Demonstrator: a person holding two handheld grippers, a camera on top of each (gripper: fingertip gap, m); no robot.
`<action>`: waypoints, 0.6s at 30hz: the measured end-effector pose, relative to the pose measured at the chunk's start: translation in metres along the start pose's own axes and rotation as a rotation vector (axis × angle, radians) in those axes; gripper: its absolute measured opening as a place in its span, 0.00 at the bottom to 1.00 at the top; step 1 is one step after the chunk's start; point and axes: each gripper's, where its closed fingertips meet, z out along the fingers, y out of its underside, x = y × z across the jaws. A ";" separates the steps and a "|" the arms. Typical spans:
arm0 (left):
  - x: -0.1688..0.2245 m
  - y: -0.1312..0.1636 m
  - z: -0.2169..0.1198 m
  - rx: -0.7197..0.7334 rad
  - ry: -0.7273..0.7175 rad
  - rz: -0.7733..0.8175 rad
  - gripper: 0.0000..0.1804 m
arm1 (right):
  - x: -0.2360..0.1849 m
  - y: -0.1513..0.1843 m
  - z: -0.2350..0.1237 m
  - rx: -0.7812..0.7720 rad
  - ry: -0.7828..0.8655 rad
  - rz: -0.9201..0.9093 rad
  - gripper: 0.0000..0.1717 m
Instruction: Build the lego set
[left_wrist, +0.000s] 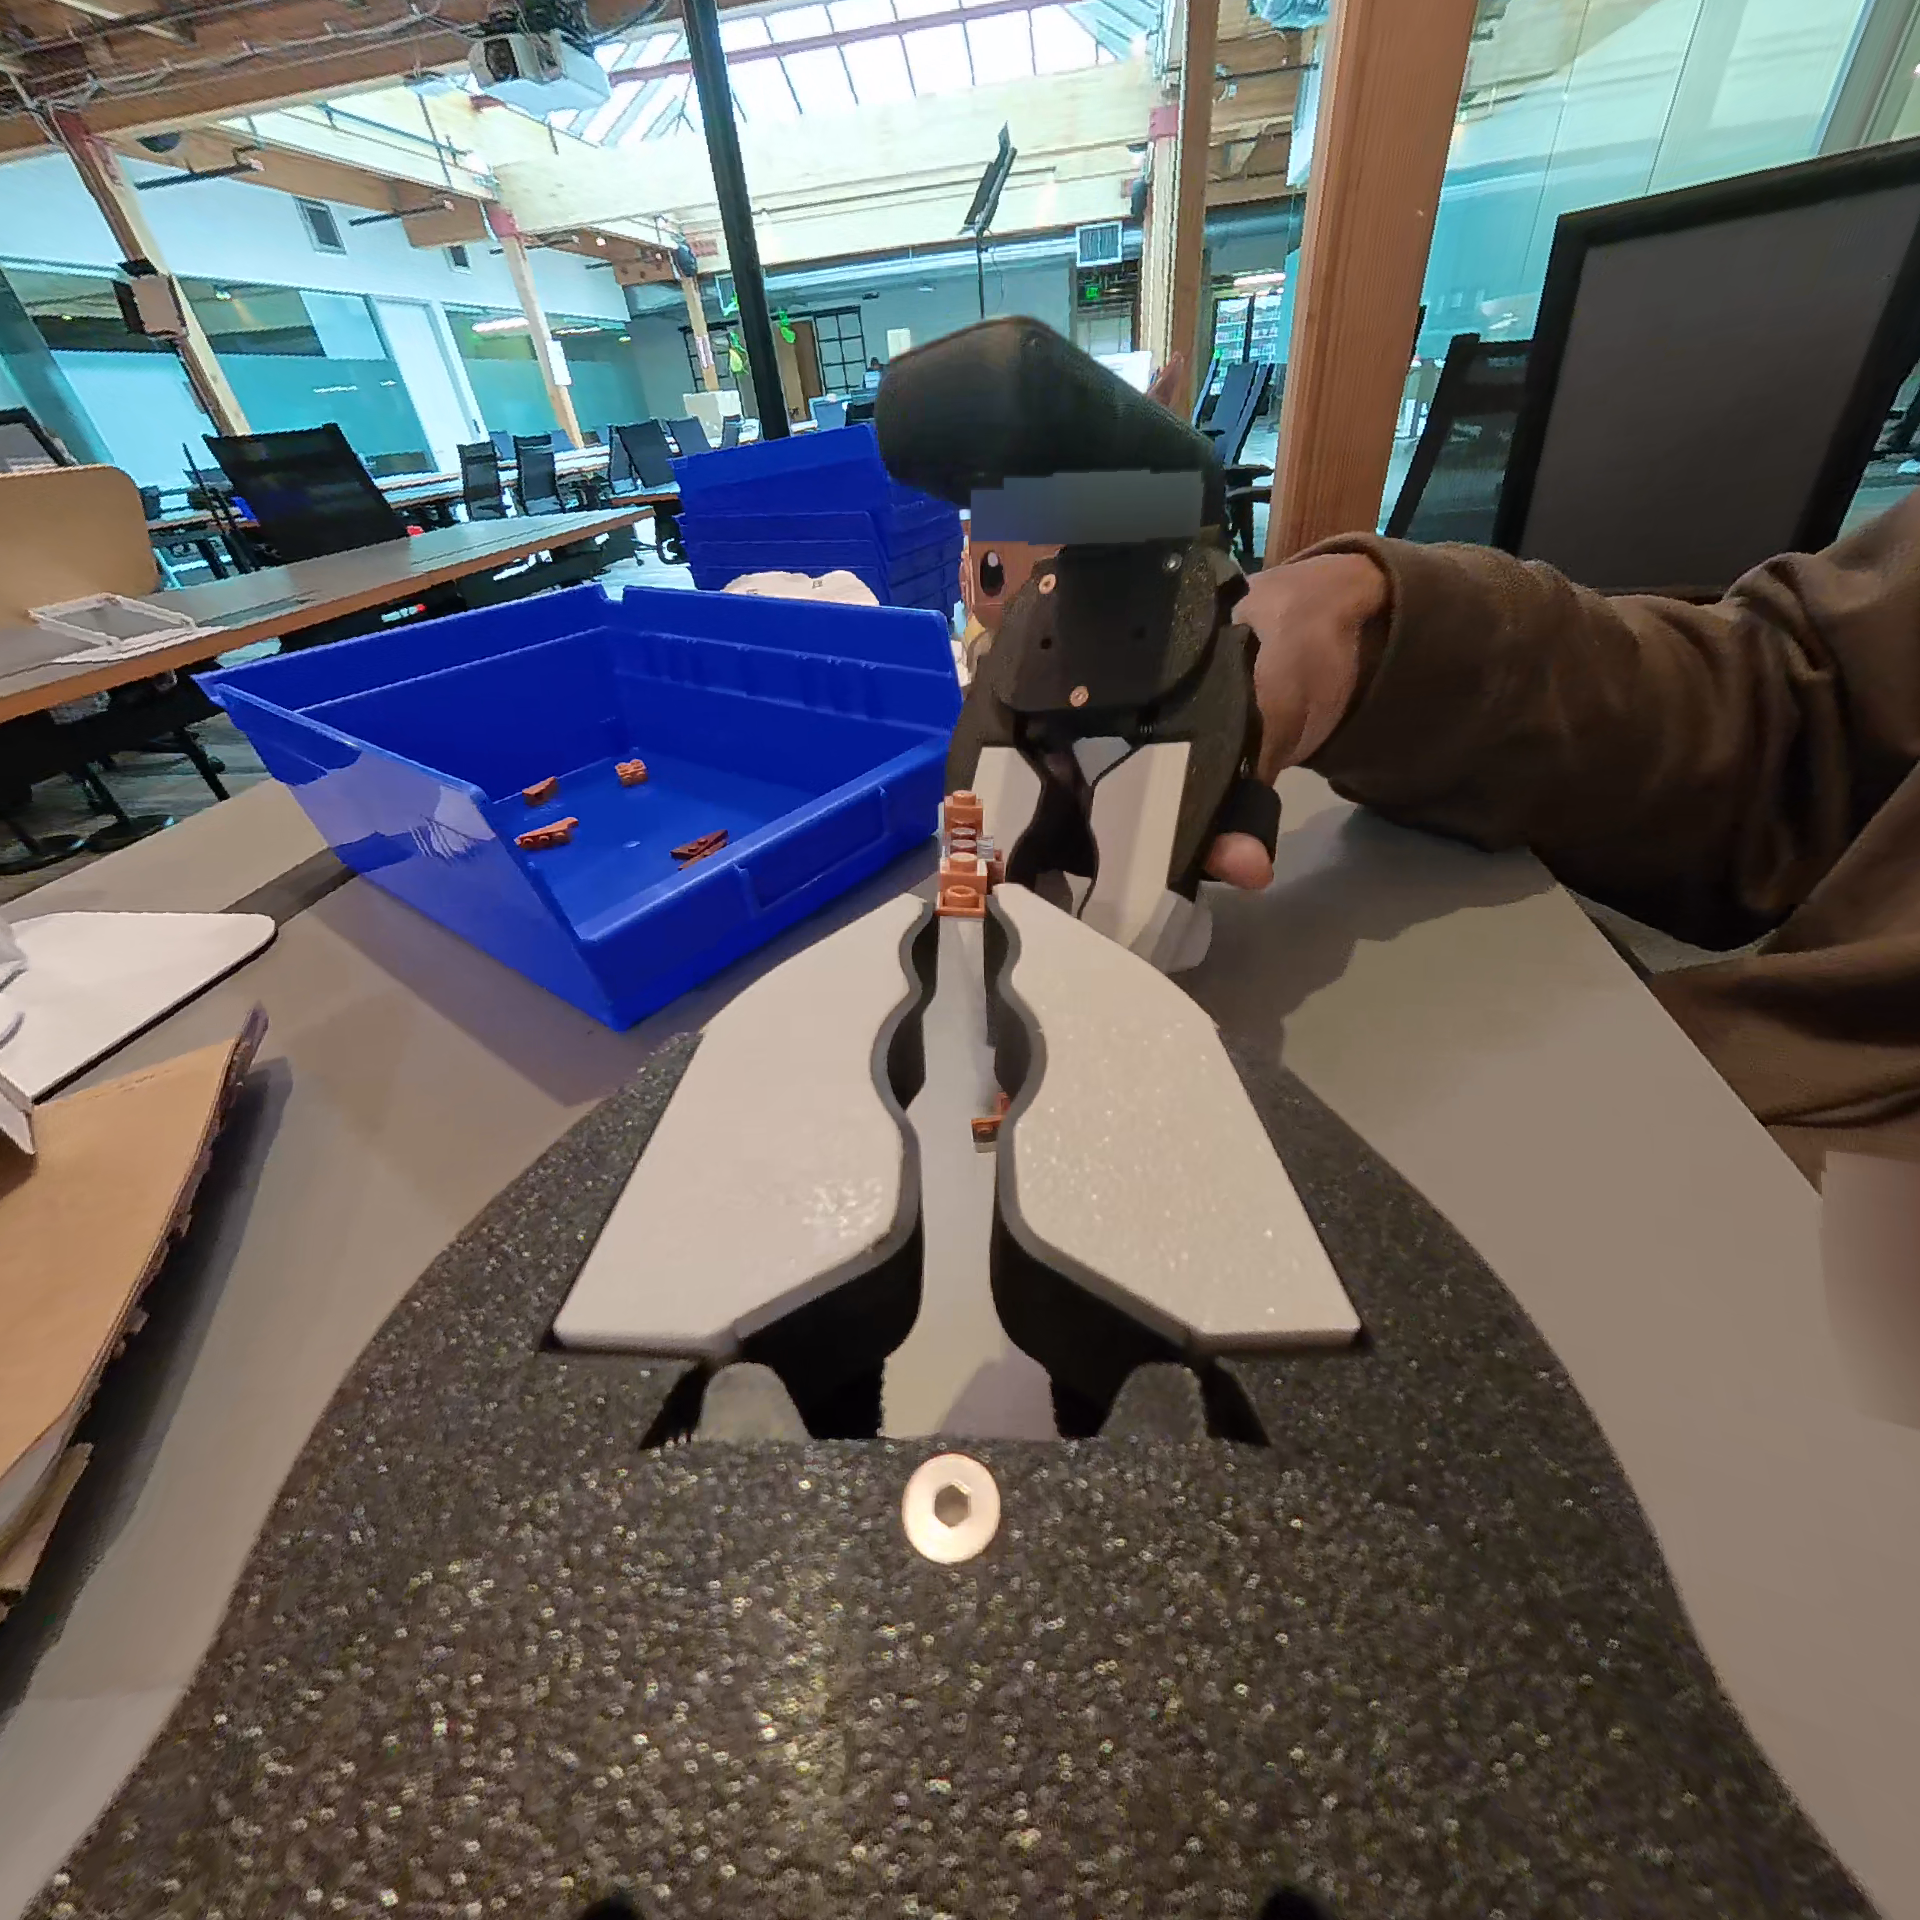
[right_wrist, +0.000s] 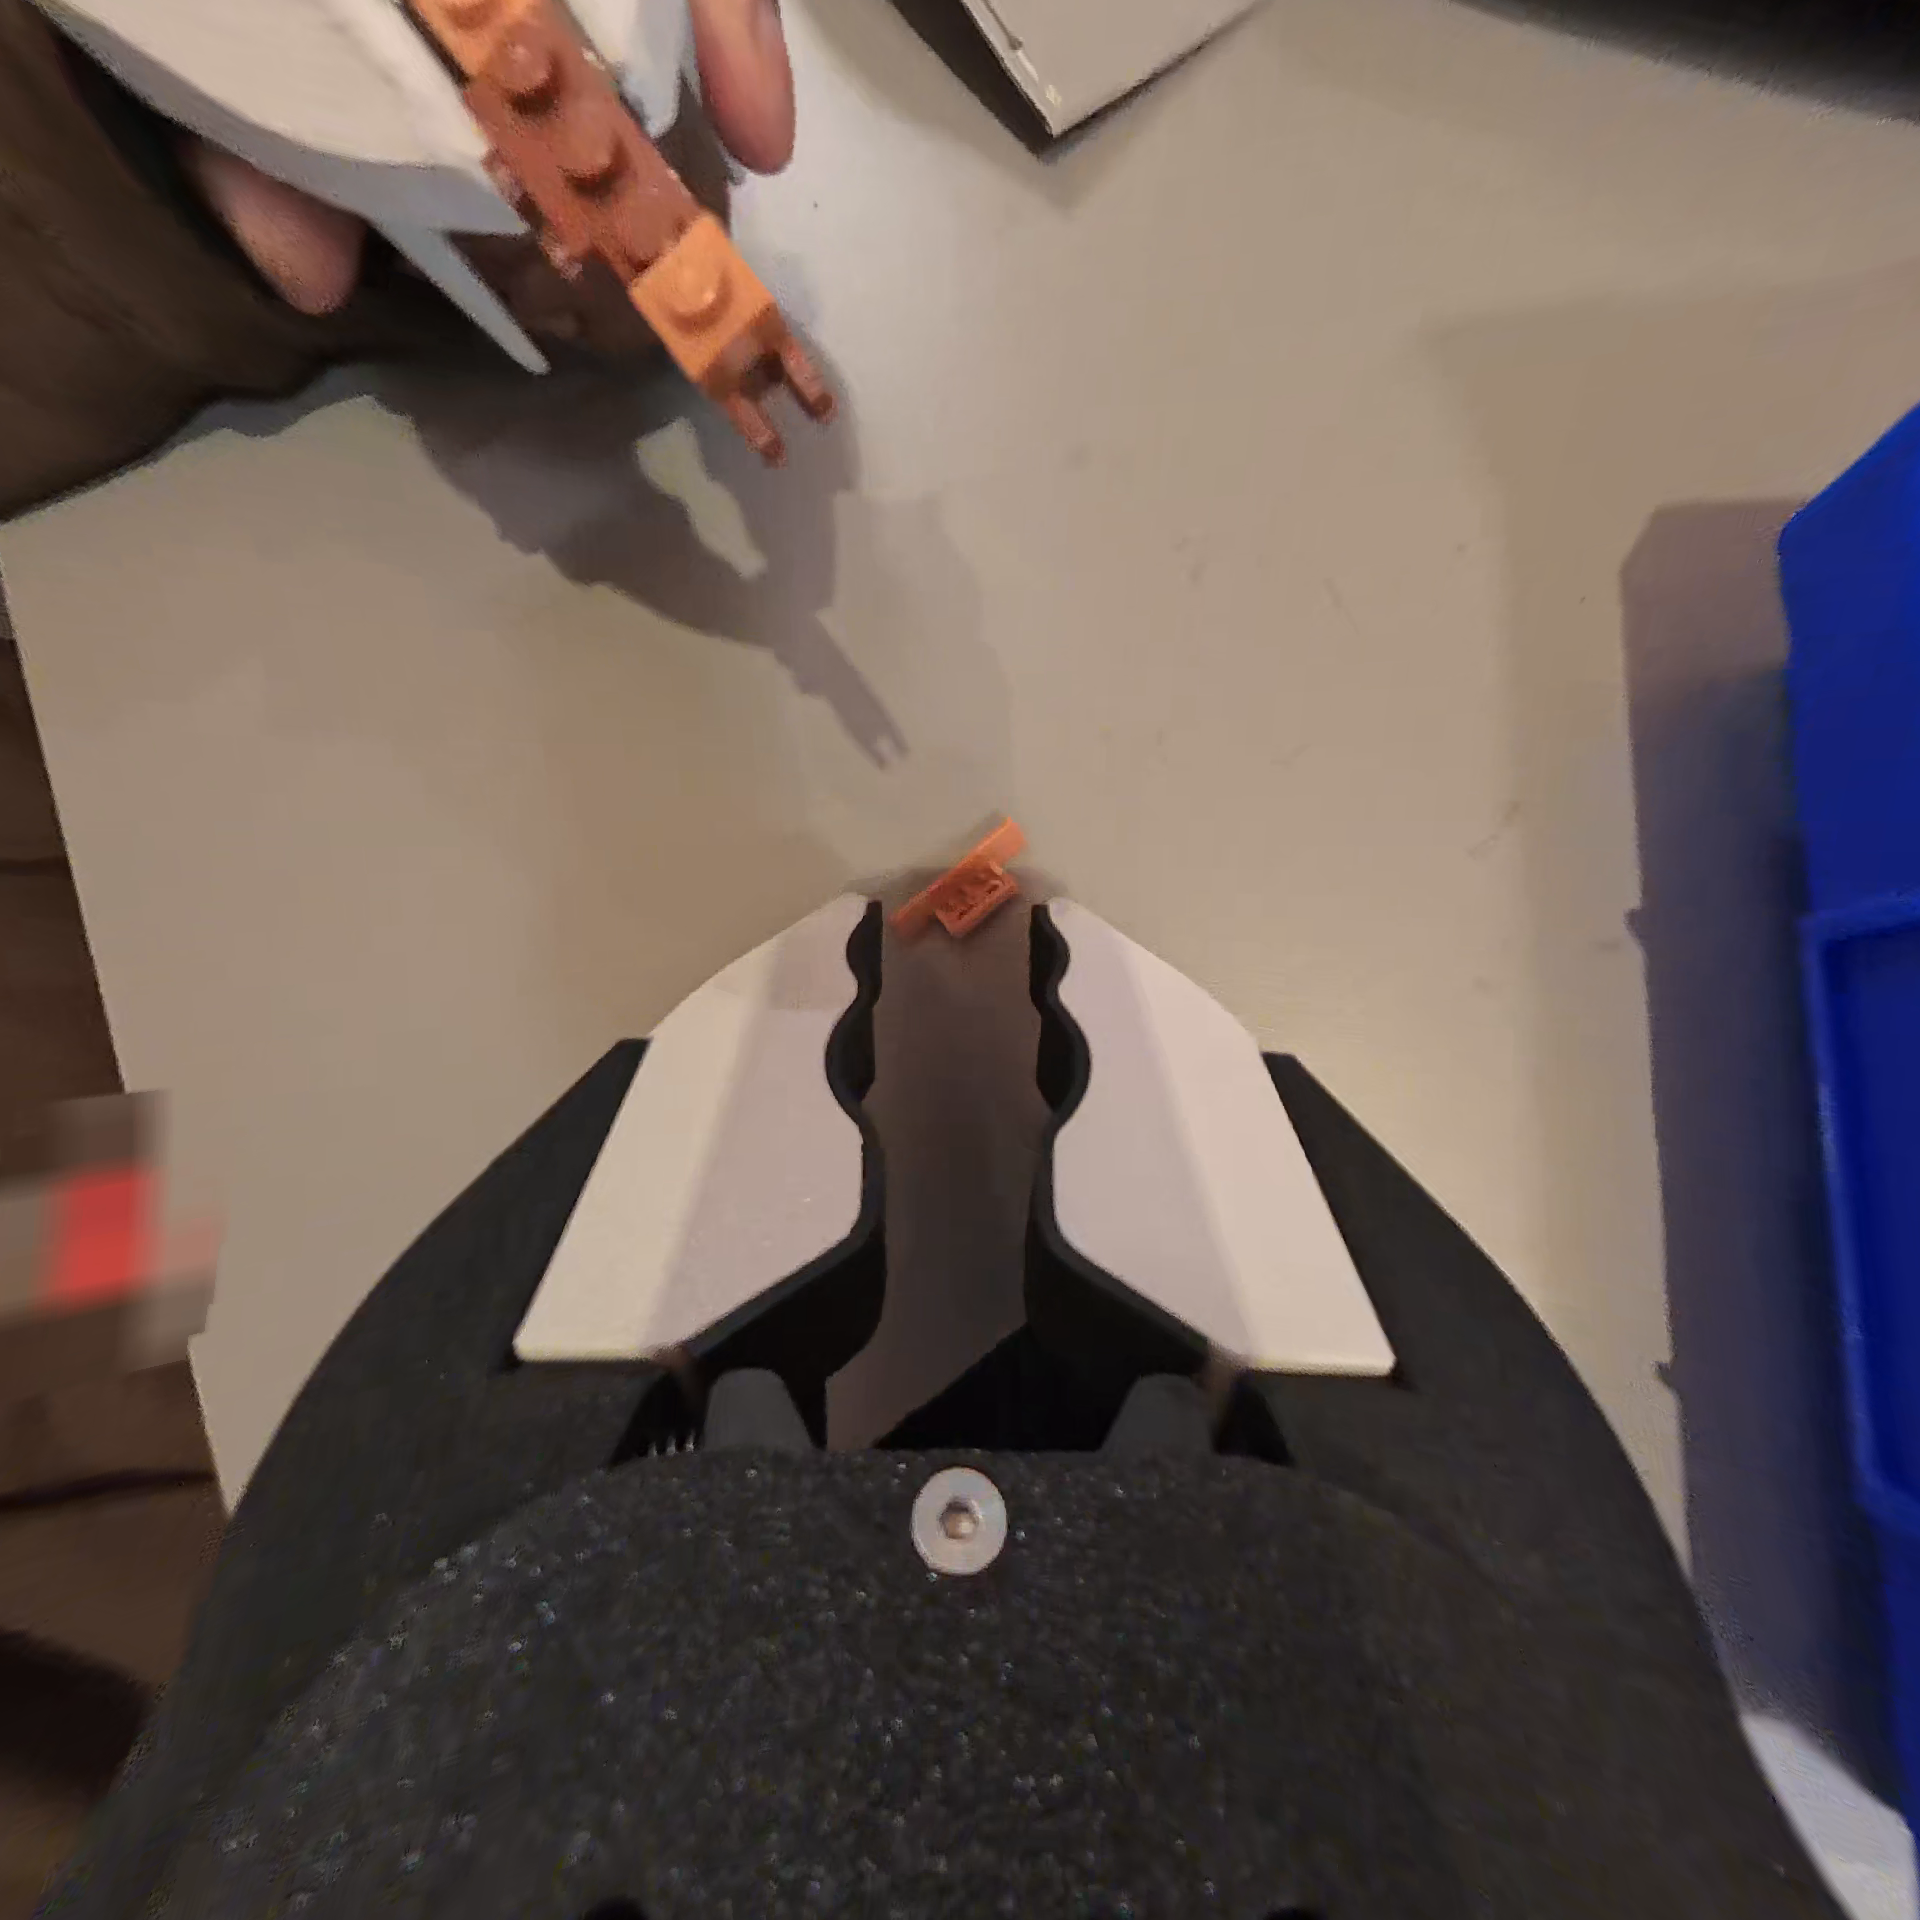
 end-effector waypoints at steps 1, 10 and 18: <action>0.001 0.000 0.000 -0.001 0.003 0.005 0.04 | 0.000 0.001 0.003 -0.014 0.012 0.010 0.15; 0.003 -0.006 -0.002 0.018 0.007 0.030 0.04 | 0.003 0.005 0.014 -0.082 0.080 0.003 0.15; 0.000 -0.007 -0.004 0.012 -0.013 0.043 0.04 | 0.015 -0.002 0.011 -0.123 0.285 -0.307 0.08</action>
